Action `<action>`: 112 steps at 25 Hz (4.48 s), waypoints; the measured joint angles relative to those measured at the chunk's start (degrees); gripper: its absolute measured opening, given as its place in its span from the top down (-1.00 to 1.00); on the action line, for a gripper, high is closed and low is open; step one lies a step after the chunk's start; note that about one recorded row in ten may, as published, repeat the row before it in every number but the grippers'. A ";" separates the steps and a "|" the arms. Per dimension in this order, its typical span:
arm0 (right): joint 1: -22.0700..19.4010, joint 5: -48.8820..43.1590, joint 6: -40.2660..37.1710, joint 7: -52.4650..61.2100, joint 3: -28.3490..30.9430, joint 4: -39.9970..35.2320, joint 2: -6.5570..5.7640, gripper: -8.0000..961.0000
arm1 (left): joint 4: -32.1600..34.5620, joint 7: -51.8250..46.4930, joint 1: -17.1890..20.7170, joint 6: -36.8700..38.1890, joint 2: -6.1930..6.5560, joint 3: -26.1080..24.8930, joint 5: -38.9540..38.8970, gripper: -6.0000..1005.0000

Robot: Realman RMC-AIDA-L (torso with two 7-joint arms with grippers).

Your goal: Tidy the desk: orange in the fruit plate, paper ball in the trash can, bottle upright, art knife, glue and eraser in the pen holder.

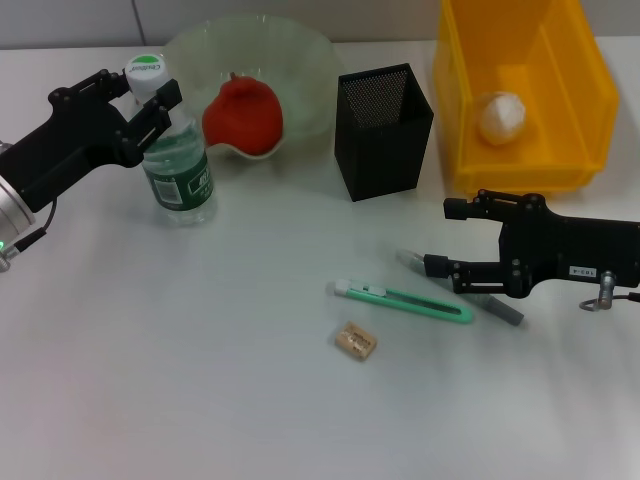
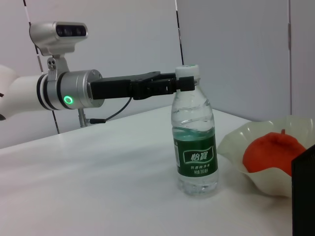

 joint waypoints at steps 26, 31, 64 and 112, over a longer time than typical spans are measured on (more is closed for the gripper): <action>-0.01 0.00 0.12 0.17 0.00 0.00 0.04 -0.69 | -0.08 0.12 0.00 0.32 0.00 0.00 0.23 -0.12; 0.06 0.00 0.14 0.19 0.00 0.00 0.04 -0.69 | -0.08 0.65 0.02 0.33 0.00 0.00 0.32 -0.12; 0.08 0.00 0.07 0.52 0.00 0.00 0.03 -0.69 | -1.32 3.14 0.00 0.92 0.00 0.62 0.19 -0.16; 0.09 0.00 0.13 0.51 0.00 0.00 0.03 -0.69 | 4.08 -14.68 2.45 22.55 3.11 0.64 1.87 -0.47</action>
